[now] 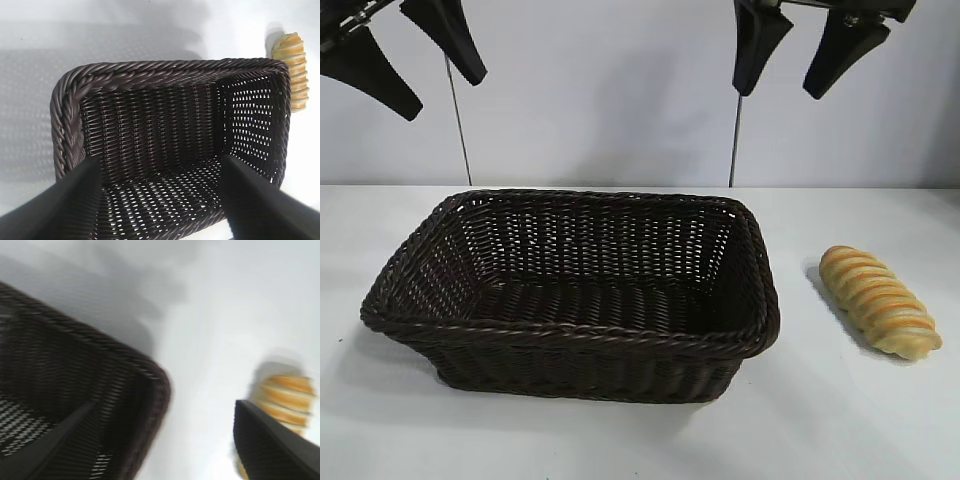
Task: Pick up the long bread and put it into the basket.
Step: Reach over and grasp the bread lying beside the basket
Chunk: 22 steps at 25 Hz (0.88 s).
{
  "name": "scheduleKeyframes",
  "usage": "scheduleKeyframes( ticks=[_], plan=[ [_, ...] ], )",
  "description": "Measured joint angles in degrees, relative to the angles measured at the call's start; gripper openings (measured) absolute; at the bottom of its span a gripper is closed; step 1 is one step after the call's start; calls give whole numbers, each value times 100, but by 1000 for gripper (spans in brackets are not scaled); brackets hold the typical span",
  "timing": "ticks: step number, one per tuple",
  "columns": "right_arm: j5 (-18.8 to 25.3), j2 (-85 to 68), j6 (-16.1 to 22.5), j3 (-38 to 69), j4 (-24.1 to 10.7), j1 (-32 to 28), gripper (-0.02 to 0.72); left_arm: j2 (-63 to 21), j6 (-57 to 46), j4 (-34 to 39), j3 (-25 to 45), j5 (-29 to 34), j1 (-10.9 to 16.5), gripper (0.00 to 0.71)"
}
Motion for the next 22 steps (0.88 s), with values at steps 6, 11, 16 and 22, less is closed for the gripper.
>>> scheduleKeyframes(
  ticks=[6, 11, 16, 22],
  plan=[
    [0, 0, 165, 0, -1, -435, 540, 0, 0, 0, 0, 0, 0, 489],
    [0, 0, 436, 0, 10, -788, 540, 0, 0, 0, 0, 0, 0, 489],
    [-5, 0, 444, 116, 135, -788, 540, 0, -4, 0, 0, -4, 0, 489],
    [-18, 0, 444, 1125, 120, -788, 540, 0, -4, 0, 0, -4, 0, 489]
  ],
)
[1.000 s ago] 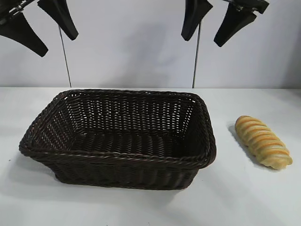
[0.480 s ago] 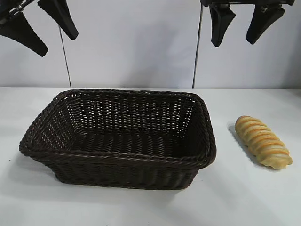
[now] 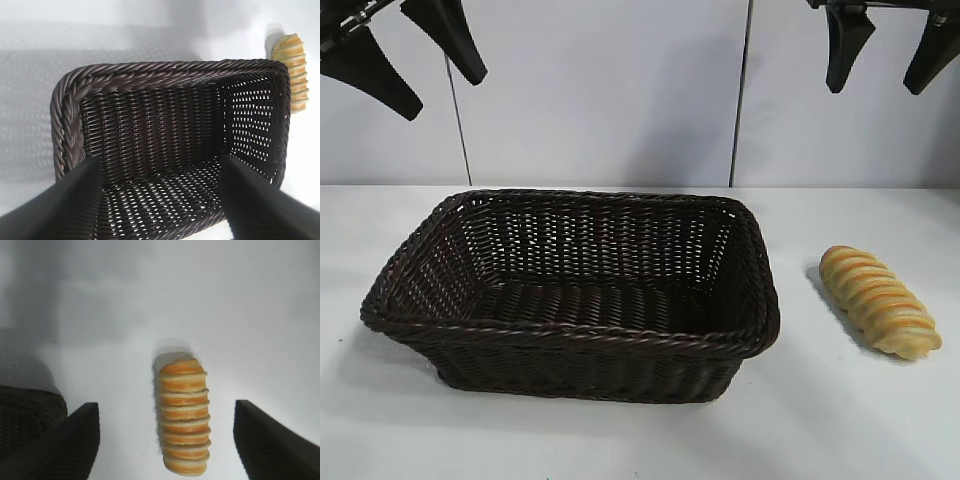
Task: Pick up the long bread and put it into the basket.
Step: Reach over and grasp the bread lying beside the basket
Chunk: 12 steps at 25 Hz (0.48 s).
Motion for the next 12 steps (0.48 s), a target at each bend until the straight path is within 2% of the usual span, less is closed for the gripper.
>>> scheduleKeyframes(
  ticks=[6, 12],
  plan=[
    [-183, 0, 0, 724, -146, 0, 540, 0, 0, 0, 0, 0, 0, 489],
    [-366, 0, 0, 834, -209, 0, 540, 0, 0, 0, 0, -6, 0, 489]
  ],
)
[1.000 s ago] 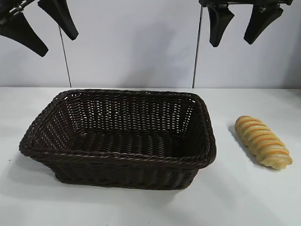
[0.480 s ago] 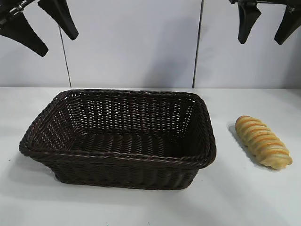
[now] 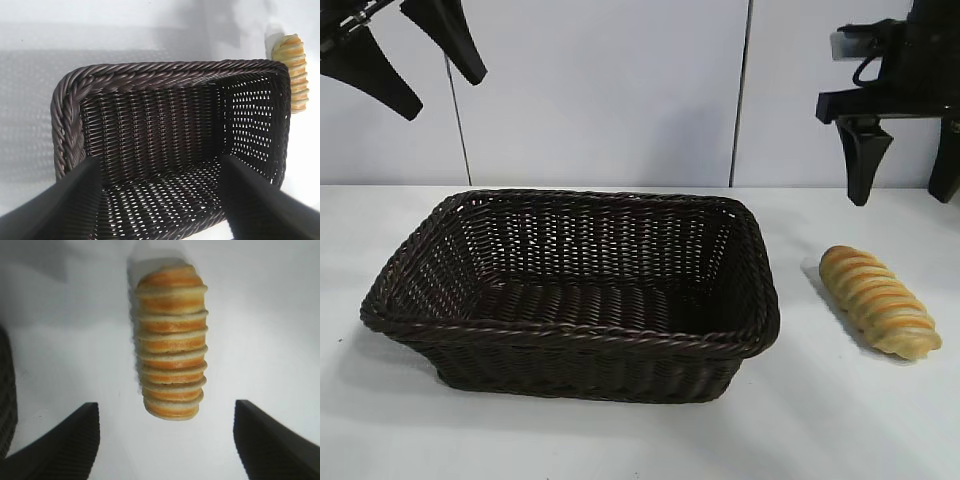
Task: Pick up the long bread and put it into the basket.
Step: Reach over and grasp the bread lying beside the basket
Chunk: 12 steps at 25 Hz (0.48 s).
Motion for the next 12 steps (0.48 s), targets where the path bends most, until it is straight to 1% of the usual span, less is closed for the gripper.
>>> scheduleKeyframes(
  ticks=[2, 4, 8, 12],
  plan=[
    [-64, 21, 4, 0, -20, 0, 540, 0, 0, 0, 0, 0, 0, 489],
    [-101, 107, -78, 0, -25, 0, 540, 0, 0, 0, 0, 0, 0, 489],
    [-165, 408, -444, 9, -25, 0, 540, 0, 0, 0, 0, 0, 0, 489],
    [-312, 660, -678, 9, -32, 0, 540, 0, 0, 0, 0, 0, 0, 489]
  ],
)
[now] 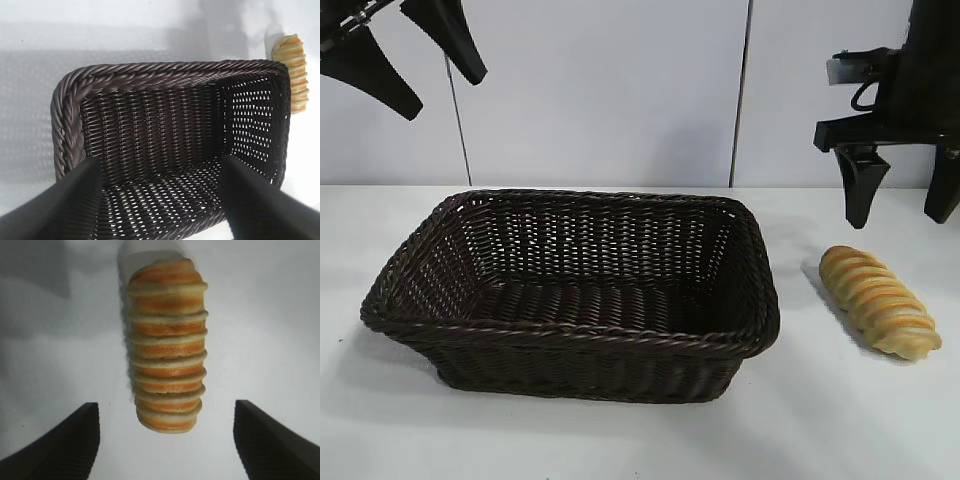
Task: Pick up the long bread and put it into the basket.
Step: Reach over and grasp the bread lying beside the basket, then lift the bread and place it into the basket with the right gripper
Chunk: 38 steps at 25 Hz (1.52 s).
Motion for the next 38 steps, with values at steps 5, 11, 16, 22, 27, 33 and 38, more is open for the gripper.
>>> scheduleKeyframes(
  ticks=[5, 11, 16, 22, 27, 33, 38],
  plan=[
    [-238, 257, -48, 0, -14, 0, 540, 0, 0, 0, 0, -1, 0, 489],
    [-300, 719, -48, 0, -72, 0, 540, 0, 0, 22, 0, -6, 0, 489],
    [-377, 824, 44, 0, -155, 0, 529, 0, 0, 26, 0, -6, 0, 489],
    [-367, 824, 65, 0, -231, 0, 272, 0, 0, 26, 0, -6, 0, 489],
    [-350, 662, 71, 0, -93, 0, 218, 0, 0, 26, 0, -6, 0, 489],
    [-78, 88, 76, -90, -30, 0, 212, 0, 0, 26, 0, -6, 0, 489],
    [390, -363, 71, -495, 30, 0, 211, 0, 0, 26, 0, -6, 0, 487]
  ],
)
